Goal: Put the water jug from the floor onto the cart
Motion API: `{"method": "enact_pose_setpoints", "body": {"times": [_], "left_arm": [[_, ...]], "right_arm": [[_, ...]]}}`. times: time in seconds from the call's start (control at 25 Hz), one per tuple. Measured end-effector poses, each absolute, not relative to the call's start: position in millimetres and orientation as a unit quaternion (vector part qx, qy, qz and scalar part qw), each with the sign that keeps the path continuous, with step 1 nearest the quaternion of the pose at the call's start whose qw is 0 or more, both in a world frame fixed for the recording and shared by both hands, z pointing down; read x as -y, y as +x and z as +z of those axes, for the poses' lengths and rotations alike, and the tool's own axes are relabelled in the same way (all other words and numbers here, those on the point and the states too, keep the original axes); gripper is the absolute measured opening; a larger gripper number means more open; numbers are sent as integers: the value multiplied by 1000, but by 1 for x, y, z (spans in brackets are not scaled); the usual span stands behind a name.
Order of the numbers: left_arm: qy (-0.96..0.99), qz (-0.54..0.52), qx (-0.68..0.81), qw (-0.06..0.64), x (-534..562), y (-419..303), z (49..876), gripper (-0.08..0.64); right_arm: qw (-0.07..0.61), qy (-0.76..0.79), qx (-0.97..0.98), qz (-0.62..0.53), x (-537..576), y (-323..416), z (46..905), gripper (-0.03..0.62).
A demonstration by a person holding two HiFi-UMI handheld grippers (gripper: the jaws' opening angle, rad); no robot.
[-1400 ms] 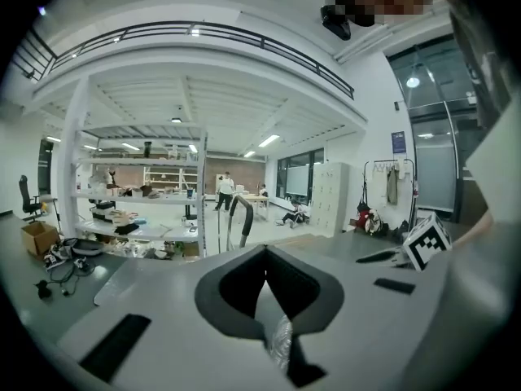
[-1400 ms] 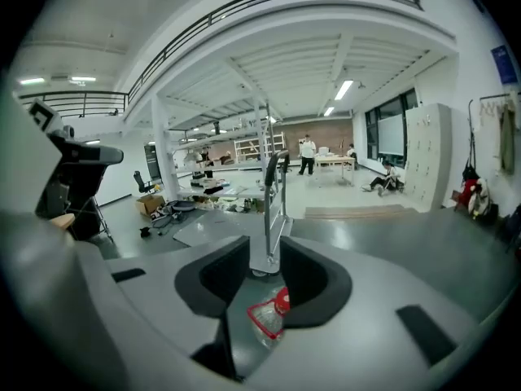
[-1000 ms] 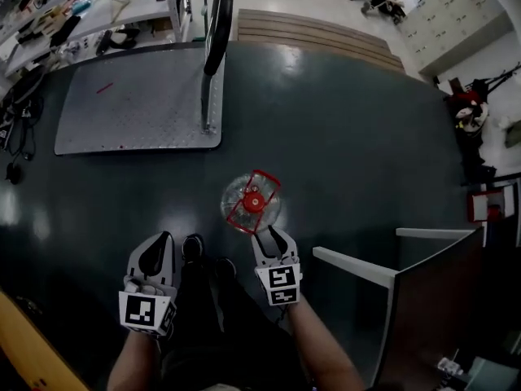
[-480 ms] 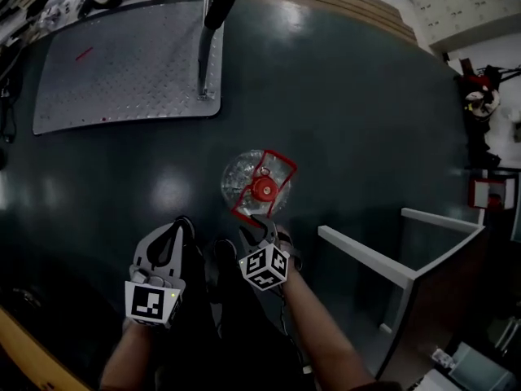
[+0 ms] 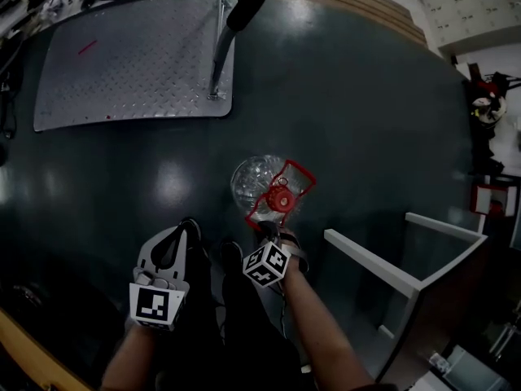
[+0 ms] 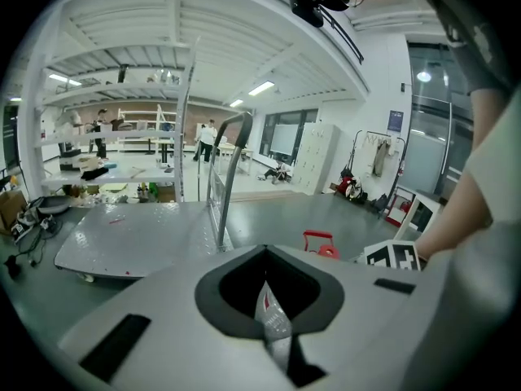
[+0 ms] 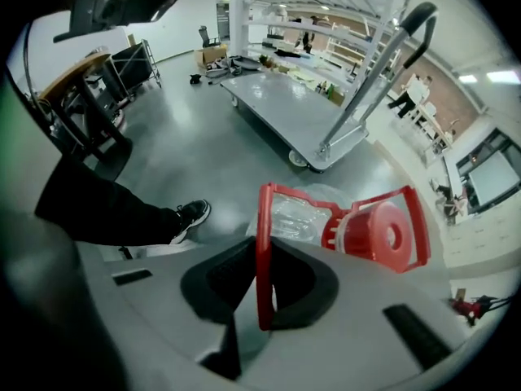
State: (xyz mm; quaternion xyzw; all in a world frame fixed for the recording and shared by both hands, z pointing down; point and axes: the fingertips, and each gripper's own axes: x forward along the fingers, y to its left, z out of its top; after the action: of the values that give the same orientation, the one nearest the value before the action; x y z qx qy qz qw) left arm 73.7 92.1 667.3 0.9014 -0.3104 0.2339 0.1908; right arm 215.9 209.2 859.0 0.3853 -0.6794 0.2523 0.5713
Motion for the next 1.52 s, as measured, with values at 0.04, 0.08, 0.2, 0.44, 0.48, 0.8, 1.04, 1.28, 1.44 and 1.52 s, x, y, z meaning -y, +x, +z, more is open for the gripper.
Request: {"method": "enact_pose_setpoints", "body": {"times": [0.04, 0.08, 0.2, 0.44, 0.48, 0.8, 1.04, 1.28, 1.44, 1.52], "left_arm": [[900, 236, 311, 191, -91, 71, 666, 8], [900, 235, 314, 192, -88, 69, 663, 8], [899, 227, 324, 189, -78, 59, 652, 8], [892, 236, 344, 174, -59, 29, 618, 8], [890, 233, 351, 174, -54, 23, 610, 8], [877, 195, 408, 163, -10, -42, 528, 8], [868, 159, 448, 140, 24, -103, 479, 8], [856, 138, 483, 125, 57, -145, 463, 8], [846, 135, 504, 107, 85, -158, 452, 8], [844, 127, 511, 101, 102, -159, 446, 8]], "right_arm": [[566, 385, 681, 259, -208, 215, 856, 23], [562, 384, 683, 267, -206, 214, 853, 23], [546, 373, 688, 298, -202, 210, 840, 25], [481, 381, 710, 345, -187, 190, 787, 26], [477, 383, 711, 347, -182, 186, 775, 26], [427, 333, 782, 308, -136, 97, 661, 31], [388, 291, 839, 248, -82, 14, 580, 31], [344, 298, 867, 204, -4, -22, 531, 31], [325, 310, 873, 190, 49, -30, 514, 31], [319, 311, 876, 186, 74, -30, 509, 32]]}}
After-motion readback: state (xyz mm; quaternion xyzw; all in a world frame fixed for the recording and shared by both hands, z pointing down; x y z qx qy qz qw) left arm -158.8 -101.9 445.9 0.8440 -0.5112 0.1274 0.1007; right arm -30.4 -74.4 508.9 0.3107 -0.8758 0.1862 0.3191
